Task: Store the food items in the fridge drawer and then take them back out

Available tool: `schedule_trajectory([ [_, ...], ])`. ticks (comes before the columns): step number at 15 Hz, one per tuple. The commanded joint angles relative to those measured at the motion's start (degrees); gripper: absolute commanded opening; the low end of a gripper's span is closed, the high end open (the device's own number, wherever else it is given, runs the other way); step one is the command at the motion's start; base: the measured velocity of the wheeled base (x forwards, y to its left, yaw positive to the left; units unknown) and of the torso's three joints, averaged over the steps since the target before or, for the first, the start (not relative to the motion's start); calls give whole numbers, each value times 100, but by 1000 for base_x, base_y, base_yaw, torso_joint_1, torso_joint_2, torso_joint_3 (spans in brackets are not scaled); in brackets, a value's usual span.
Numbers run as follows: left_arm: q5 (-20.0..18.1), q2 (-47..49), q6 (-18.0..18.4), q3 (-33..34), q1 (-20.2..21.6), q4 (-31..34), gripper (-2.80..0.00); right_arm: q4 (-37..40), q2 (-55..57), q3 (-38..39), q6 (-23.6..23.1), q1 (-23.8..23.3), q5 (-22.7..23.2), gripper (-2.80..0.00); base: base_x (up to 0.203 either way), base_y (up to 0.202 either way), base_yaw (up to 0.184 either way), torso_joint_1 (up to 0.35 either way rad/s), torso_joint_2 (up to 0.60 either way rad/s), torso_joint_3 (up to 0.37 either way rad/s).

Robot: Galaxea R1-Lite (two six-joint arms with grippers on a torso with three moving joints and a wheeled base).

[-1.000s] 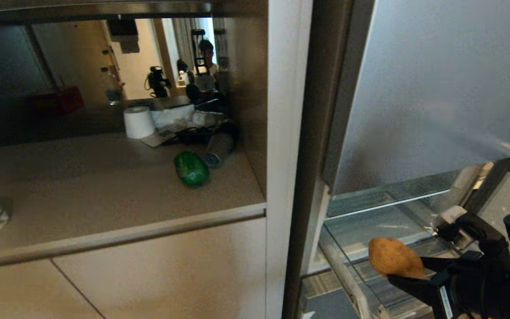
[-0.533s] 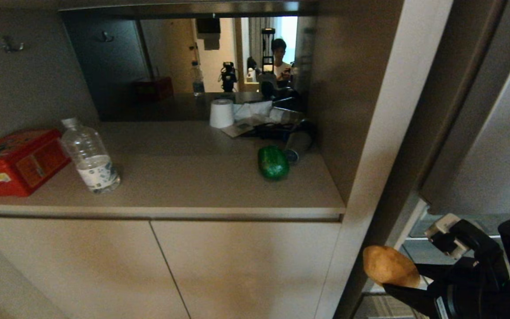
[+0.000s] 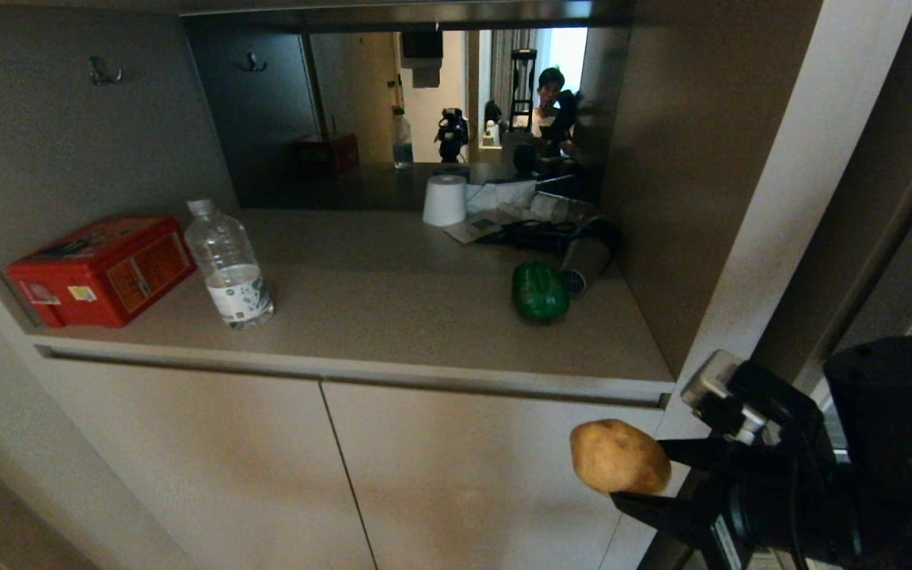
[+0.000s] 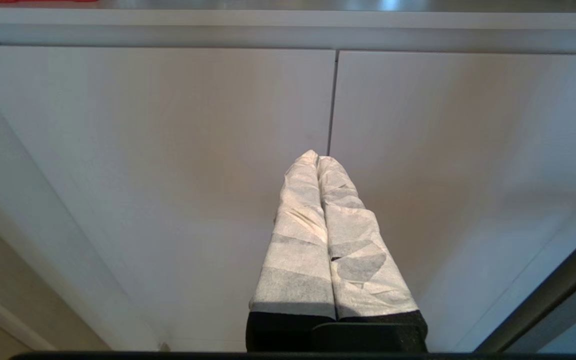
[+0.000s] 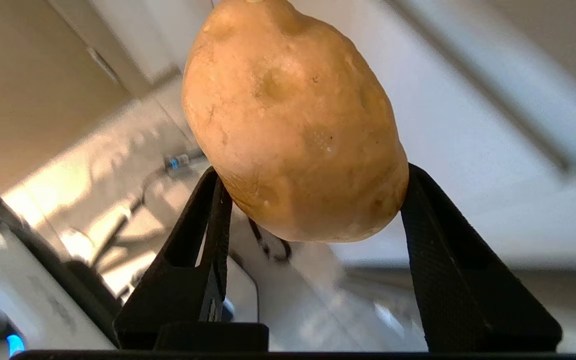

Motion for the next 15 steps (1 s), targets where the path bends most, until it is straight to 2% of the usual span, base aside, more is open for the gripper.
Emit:
schedule_trajectory([
  [1, 2, 4, 0, 62, 3, -3, -280, -18, 502, -492, 25, 111, 3, -280, 0, 0, 0, 0, 0, 0],
  [6, 2, 4, 0, 62, 3, -3, -280, -16, 1965, -2348, 436, 229, -82, -280, 0, 0, 0, 0, 0, 0],
  [12, 2, 4, 0, 62, 3, -3, -280, 63, 3656, -4334, 657, 425, -1148, -280, 0, 0, 0, 0, 0, 0],
  [15, 2, 4, 0, 62, 3, -3, -280, 513, 3946, -4967, 687, 415, -1252, -280, 0, 0, 0, 0, 0, 0],
])
